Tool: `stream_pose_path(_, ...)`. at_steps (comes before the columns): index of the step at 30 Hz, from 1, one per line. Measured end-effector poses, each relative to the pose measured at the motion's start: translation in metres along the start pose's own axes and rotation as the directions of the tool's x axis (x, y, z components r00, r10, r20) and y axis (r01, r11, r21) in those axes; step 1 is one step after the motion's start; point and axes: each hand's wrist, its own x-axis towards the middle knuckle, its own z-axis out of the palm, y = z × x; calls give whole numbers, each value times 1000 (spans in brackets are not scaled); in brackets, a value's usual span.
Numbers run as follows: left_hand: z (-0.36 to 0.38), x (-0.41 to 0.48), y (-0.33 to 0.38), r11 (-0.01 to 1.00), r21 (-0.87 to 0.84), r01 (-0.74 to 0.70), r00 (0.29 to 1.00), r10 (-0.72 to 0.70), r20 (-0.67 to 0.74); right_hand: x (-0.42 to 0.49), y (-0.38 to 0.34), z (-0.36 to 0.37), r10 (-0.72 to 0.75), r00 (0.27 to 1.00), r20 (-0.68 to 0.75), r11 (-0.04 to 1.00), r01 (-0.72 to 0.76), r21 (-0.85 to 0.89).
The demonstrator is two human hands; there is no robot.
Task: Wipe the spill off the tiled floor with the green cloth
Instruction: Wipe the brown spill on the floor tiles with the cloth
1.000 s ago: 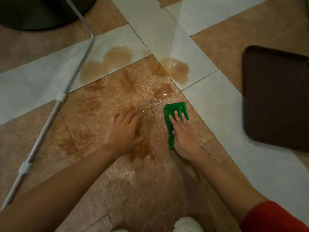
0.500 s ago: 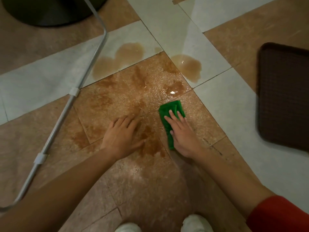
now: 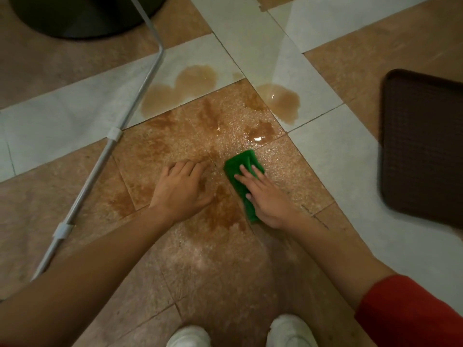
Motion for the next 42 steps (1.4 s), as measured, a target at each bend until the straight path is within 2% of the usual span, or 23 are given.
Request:
stream_pose_path(2, -2, 4, 2, 1000, 12, -10, 1000, 10, -4, 10, -7, -2, 68, 998, -20, 997, -68, -26)
stream_pose_path(4, -4, 6, 7, 1000, 16, -19, 1000, 19, 0, 12, -12, -3, 69, 997, -17, 996, -70, -53)
stream_pose_path(8, -2, 8, 16, 998, -6, -60, 998, 60, 5, -4, -15, 2, -112, 993, 49, 990, 115, -80)
stream_pose_path(11, -2, 7, 14, 999, -14, -45, 999, 45, 7, -13, -9, 4, -179, 978, 111, 977, 189, -94)
stream_pose_path(14, -2, 7, 10, 1000, -17, -24, 1000, 24, 12, 2, -7, -3, -140, 981, 131, 979, 157, -128)
stream_pose_path(18, -3, 9, 13, 999, -23, -25, 1000, 25, 7, 17, -18, -3, -51, 996, 67, 991, 59, -120)
stream_pose_path(24, -2, 9, 12, 998, -47, -29, 1000, 29, 1, -25, -22, 24, -178, 979, 102, 973, 190, -128)
stream_pose_path(27, -5, 8, 11, 998, -59, -21, 1000, 21, -5, -28, -15, 23, -107, 992, 62, 990, 113, -89)
stream_pose_path(32, -11, 3, 10, 997, -66, -35, 999, 35, 2, -26, -19, 26, 158, 987, -28, 987, -157, 27)
stream_pose_path(34, -13, -2, 9, 998, -53, -36, 999, 36, 10, -31, -25, 29, 153, 988, -24, 988, -152, 29)
stream_pose_path(39, -12, -9, 5, 1000, -3, -7, 999, 7, 51, -37, -38, 35, 33, 999, 37, 998, -32, -45)
stream_pose_path(42, -14, -8, 8, 1000, -3, -9, 999, 9, 49, -27, -32, 31, 76, 997, 9, 995, -75, -59)
